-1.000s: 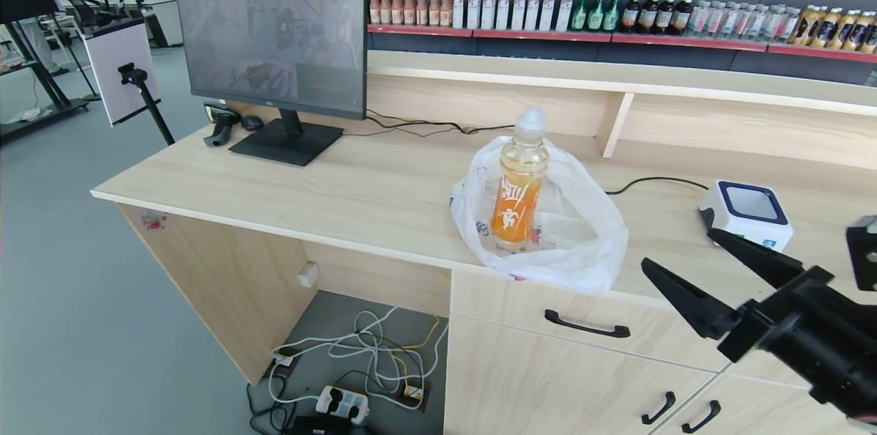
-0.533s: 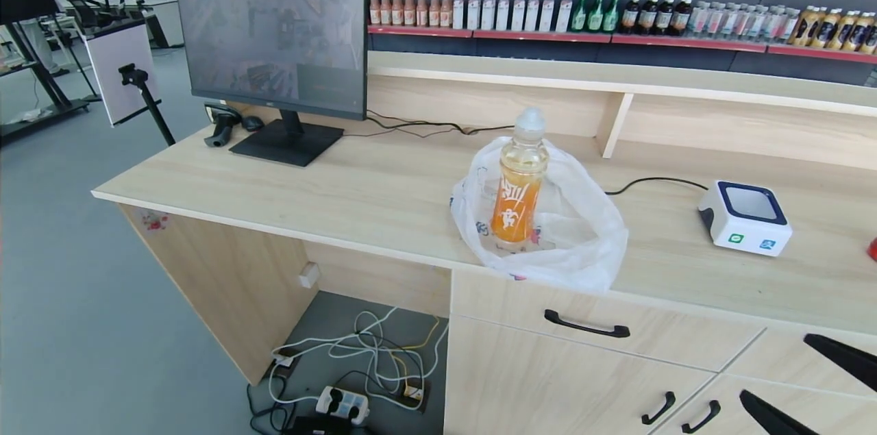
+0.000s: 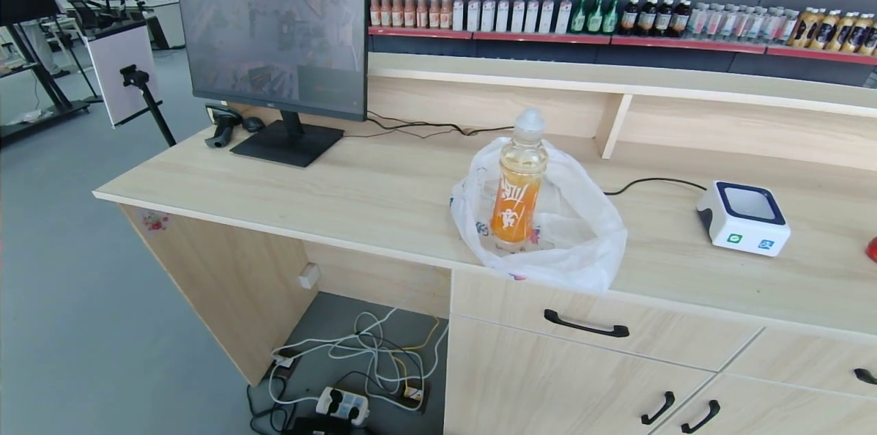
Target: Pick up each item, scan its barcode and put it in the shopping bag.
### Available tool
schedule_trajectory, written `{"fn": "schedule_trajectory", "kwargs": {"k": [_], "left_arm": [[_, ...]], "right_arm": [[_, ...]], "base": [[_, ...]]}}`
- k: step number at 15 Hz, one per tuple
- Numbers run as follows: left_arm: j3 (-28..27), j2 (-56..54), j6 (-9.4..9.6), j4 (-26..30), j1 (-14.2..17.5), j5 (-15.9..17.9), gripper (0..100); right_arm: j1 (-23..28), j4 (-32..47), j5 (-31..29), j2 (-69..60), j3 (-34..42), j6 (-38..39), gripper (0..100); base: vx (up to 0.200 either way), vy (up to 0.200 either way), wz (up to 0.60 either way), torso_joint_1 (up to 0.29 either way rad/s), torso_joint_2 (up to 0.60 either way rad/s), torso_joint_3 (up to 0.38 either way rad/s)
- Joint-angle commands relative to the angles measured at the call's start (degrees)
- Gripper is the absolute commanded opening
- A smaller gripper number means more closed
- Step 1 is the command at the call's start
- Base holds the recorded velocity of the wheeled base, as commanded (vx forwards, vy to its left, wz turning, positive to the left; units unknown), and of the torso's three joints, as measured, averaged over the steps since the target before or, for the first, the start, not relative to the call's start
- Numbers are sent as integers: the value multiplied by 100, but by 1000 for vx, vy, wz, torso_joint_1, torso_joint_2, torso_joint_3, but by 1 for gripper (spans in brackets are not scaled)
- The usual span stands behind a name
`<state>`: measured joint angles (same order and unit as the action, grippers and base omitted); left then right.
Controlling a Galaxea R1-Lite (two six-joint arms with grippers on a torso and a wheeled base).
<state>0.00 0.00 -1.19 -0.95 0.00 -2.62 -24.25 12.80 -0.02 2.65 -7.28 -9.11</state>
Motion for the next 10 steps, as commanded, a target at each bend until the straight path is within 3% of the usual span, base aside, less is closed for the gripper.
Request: {"fn": "schedule_trajectory", "kwargs": {"k": [1,6,10], "left_arm": [[0,0,-4,-2,0,-2,0],[0,0,5,-2,0,-2,0],[0,9,5,-2,0,-2,0]], "right_arm": [[-10,3,2,-265,-28,58,100],[-19,3,90,-265,-11,366,100],[-80,3,90,-265,7,647,100]], "base": [[0,0,0,0,0,0],[0,0,0,0,0,0],[0,0,-600,0,-1,6]]}}
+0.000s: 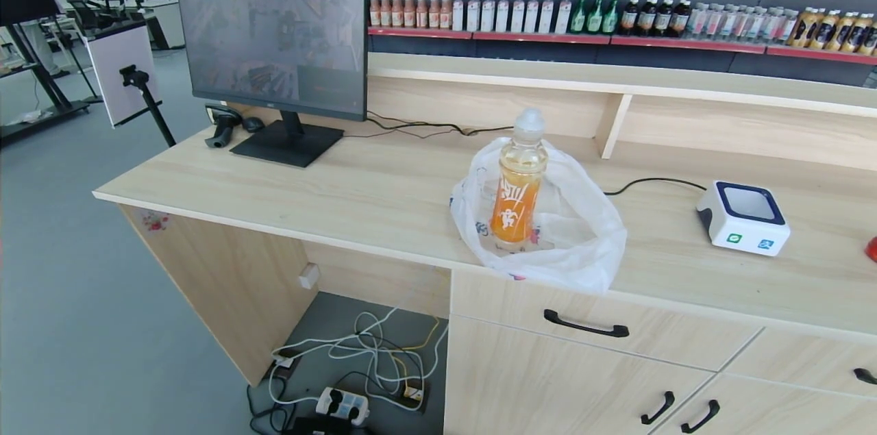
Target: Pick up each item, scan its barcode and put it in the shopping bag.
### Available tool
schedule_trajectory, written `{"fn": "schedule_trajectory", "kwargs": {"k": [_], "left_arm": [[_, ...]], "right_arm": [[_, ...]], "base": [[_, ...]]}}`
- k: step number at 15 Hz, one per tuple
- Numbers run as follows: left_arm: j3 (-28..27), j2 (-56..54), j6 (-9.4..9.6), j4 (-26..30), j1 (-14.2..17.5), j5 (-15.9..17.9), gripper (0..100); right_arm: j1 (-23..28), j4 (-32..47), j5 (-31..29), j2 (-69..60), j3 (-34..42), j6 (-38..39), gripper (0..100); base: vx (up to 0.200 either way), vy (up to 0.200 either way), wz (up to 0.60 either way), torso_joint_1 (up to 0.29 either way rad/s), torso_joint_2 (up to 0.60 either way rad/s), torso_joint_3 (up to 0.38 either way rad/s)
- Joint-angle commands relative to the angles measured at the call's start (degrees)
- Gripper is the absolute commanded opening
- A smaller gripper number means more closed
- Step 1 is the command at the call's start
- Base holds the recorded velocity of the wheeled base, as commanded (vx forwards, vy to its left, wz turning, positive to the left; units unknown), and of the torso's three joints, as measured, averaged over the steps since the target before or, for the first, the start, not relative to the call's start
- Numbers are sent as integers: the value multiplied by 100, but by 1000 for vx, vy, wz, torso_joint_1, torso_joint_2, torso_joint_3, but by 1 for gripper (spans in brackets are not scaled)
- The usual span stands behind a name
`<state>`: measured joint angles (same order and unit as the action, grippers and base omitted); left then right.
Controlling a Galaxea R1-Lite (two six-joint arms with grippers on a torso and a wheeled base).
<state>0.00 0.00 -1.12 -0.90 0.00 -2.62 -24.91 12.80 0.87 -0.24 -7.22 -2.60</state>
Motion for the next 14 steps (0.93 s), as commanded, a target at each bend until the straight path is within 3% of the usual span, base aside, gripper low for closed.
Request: {"fn": "schedule_trajectory", "kwargs": {"k": [1,5,8,14], "left_arm": [[0,0,-11,-6,0,-2,0],[0,0,-11,-6,0,-2,0],[0,9,-11,-6,0,-2,0],[0,0,51,20,0,7,0]], "right_arm": [[-23,-6,1,24,1,-30,100],[-23,-6,1,24,1,-66,100],[-23,-14,1,24,10,-136,100],[-23,-841,1,24,388,-259,100]], "base": [[0,0,-600,7,2,7],[0,0,-600,7,0,2],[0,0,0,0,0,0],[0,-33,0,0,0,0]]}}
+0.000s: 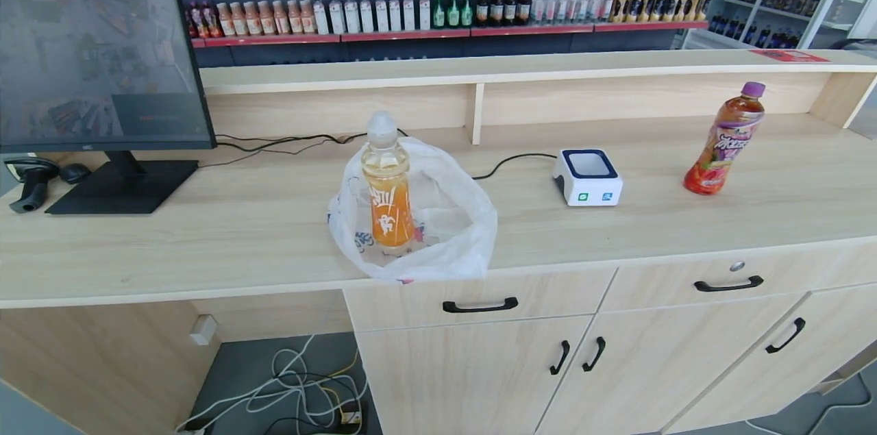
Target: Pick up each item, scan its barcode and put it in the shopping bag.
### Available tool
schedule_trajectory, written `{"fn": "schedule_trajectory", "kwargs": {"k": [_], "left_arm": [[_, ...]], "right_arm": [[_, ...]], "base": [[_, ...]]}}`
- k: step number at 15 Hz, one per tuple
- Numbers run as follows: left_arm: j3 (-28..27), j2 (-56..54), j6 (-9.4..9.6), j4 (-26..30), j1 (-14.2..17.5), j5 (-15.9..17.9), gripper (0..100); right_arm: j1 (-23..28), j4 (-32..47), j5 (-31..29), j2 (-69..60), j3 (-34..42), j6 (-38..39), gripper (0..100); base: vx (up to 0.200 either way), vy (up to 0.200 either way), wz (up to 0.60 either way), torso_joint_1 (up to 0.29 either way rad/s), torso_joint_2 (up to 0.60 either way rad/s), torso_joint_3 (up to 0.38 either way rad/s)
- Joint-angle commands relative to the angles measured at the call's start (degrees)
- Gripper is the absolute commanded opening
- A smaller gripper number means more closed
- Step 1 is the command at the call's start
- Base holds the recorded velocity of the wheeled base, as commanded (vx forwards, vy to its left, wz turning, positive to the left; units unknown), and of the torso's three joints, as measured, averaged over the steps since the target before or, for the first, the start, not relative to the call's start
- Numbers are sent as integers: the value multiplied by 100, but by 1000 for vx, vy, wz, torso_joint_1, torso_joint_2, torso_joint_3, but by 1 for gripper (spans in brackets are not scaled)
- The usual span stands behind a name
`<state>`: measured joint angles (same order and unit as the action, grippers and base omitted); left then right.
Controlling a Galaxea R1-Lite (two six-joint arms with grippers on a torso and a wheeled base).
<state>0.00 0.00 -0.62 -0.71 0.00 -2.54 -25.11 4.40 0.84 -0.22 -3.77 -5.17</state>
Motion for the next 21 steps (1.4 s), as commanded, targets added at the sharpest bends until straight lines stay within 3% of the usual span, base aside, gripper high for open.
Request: {"fn": "schedule_trajectory", "kwargs": {"k": [1,21], "left_arm": [[0,0,9,9,0,-1,0],[0,0,18,27,0,-1,0]], "right_arm": [[-2,-1,4,22,43,-2,100],[-2,17,171,22,43,157,100]], "base": [[0,-200,0,2,-2,-7],[0,-200,0,4,2,2]]}}
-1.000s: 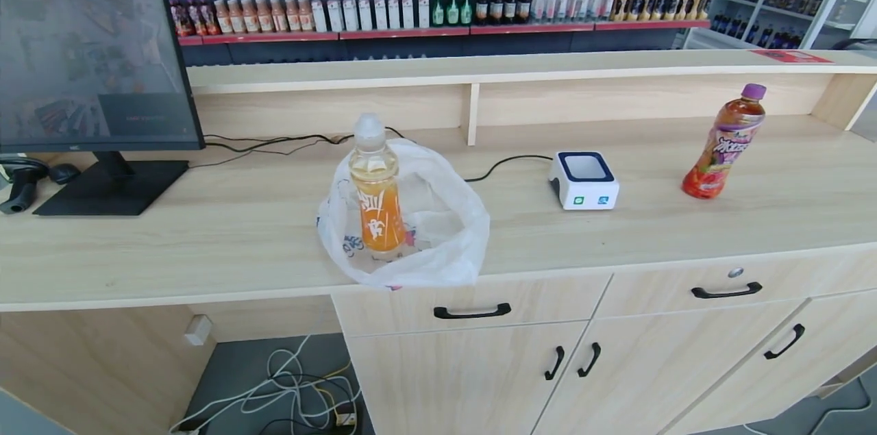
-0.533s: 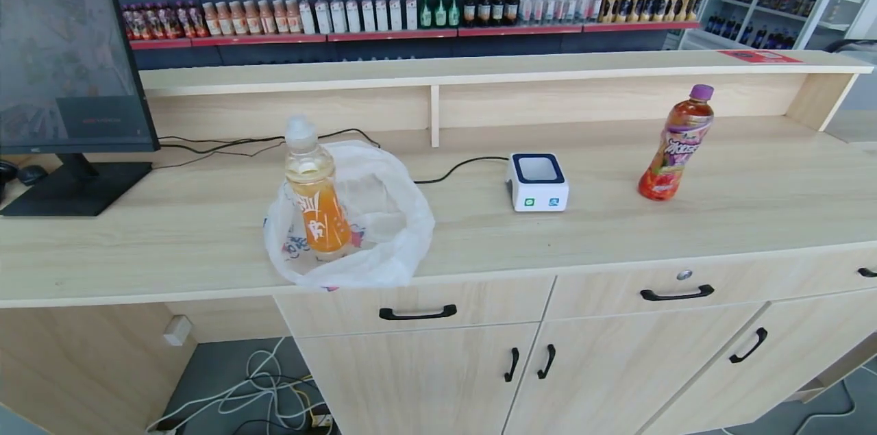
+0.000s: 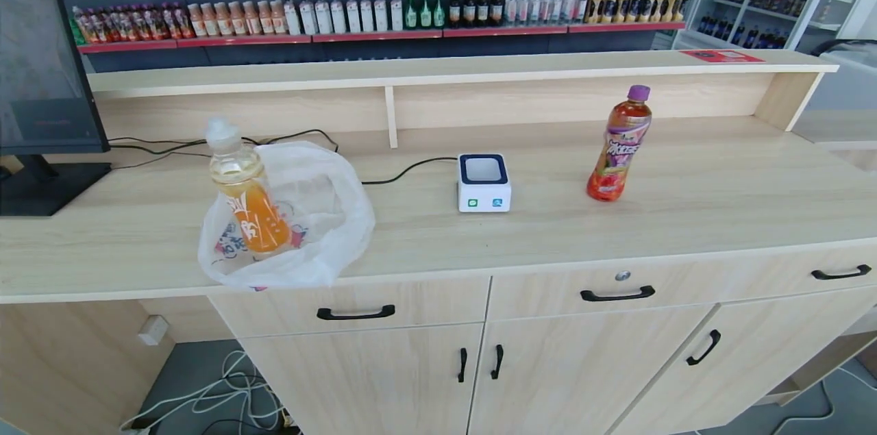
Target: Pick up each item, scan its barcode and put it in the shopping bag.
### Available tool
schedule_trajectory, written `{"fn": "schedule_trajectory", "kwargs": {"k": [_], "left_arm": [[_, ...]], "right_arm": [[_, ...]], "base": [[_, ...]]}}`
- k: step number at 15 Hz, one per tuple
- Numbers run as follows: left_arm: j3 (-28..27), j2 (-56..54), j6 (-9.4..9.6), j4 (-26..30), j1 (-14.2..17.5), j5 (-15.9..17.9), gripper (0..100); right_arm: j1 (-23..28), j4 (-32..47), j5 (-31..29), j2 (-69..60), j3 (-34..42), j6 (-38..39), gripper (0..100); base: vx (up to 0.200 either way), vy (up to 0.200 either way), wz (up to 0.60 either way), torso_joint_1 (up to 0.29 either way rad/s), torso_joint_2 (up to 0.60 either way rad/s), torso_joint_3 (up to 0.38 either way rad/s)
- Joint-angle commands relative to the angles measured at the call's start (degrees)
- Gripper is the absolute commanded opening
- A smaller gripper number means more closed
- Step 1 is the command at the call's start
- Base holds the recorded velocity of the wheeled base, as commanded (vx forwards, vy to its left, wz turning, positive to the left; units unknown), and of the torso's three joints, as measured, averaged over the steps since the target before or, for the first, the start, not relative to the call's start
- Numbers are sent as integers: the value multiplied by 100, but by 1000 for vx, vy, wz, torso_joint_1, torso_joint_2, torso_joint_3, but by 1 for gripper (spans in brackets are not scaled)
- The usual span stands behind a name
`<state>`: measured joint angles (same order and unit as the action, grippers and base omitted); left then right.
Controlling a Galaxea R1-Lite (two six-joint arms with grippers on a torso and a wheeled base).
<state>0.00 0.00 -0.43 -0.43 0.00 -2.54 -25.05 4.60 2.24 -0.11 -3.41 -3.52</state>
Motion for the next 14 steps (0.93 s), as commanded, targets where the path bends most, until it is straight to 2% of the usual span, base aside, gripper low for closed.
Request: {"fn": "schedule_trajectory", "kwargs": {"k": [1,5,8,12,14], "left_arm": [[0,9,-1,-1,0,-1,0],[0,0,-1,-1,0,-1,0],[0,0,-1,-1,0,-1,0],[0,0,-10,-1,0,-1,0],[0,0,-19,-1,0,-1,0]], "right_arm": [[-9,-3,31,11,7,-17,100],[0,-11,13,11,7,-17,100],[0,-3,31,11,7,10,100],[0,-3,39,11,7,97,100],[0,-11,39,11,7,106,100]], "base": [[0,-200,0,2,-2,2],[0,-200,0,2,1,1],[0,-200,600,1,1,2],[0,-200,0,1,4,-1],[200,-200,0,2,-2,5]]}}
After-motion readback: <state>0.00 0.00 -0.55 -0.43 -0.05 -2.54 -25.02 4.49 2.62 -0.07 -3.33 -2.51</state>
